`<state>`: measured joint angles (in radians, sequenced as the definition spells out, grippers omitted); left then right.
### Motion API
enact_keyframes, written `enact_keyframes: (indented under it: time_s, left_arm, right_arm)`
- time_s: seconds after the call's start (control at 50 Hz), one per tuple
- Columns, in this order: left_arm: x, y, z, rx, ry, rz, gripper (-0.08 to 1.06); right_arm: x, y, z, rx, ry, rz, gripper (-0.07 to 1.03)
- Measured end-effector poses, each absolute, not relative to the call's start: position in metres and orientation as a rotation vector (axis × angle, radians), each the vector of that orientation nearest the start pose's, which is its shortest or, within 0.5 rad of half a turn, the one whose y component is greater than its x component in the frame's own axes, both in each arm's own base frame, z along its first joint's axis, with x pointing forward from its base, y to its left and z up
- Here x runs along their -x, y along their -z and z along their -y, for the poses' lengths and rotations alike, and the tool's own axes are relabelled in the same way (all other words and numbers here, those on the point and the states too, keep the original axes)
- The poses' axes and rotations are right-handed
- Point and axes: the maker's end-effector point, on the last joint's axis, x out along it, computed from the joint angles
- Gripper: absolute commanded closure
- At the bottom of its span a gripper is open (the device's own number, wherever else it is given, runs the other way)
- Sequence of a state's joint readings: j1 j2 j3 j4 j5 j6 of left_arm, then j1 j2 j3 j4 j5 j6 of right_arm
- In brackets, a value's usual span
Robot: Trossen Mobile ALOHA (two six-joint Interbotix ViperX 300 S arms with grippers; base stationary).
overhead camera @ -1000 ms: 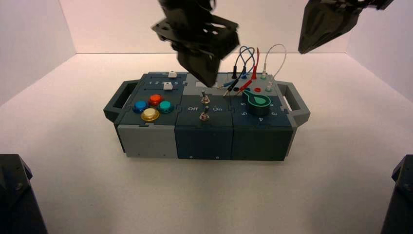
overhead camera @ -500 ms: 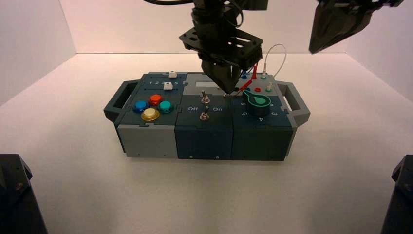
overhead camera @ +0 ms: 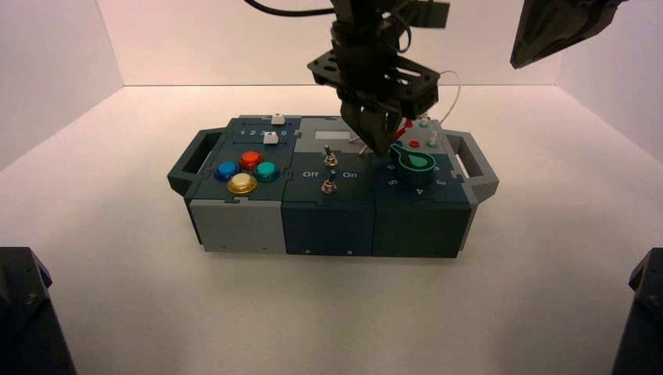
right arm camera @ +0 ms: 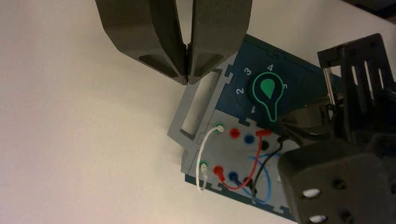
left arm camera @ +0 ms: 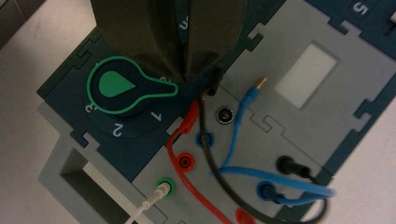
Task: Turn the knob to position 3.
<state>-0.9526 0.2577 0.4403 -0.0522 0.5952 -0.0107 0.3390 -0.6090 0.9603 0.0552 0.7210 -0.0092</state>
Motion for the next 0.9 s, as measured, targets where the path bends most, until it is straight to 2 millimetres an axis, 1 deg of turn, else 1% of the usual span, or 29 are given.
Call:
enact_keyframes:
  time_s: [0.22,0.5,0.9]
  left_arm:
    - [-0.2335,-0.0324,0.3404,-0.575,0.807,-1.234,1.01]
    - [-0.2354,-0.0331,0.3418,-0.599,0.822,-1.220,1.01]
    - [-0.2411,-0.0328,0.3489,-0.660,0.867,-1.184,1.01]
  right_arm:
    - [-0.2275,-0.1437,-0.0871,0.137,-0.320,-1.090,0.99]
    - [-0.2283,-0.1432,-0.0869,0.136,-0.318,-1.091,0.99]
    - [-0.2289,-0.1432,-0.0855,0.134,-0.313,-1.091,0.99]
